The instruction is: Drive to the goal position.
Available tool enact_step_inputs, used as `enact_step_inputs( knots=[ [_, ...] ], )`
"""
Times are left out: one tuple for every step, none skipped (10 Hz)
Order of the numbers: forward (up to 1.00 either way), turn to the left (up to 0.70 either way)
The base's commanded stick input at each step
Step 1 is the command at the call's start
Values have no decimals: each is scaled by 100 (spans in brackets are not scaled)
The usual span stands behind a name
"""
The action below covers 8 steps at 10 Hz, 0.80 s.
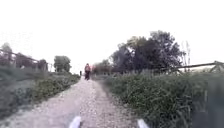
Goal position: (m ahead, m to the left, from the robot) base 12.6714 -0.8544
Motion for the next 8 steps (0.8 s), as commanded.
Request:
enact_step_inputs(
  knots=[
    [100,13],
    [100,34],
    [100,40],
    [100,40],
    [100,40],
    [100,40],
    [100,40],
    [100,35]
  ],
)
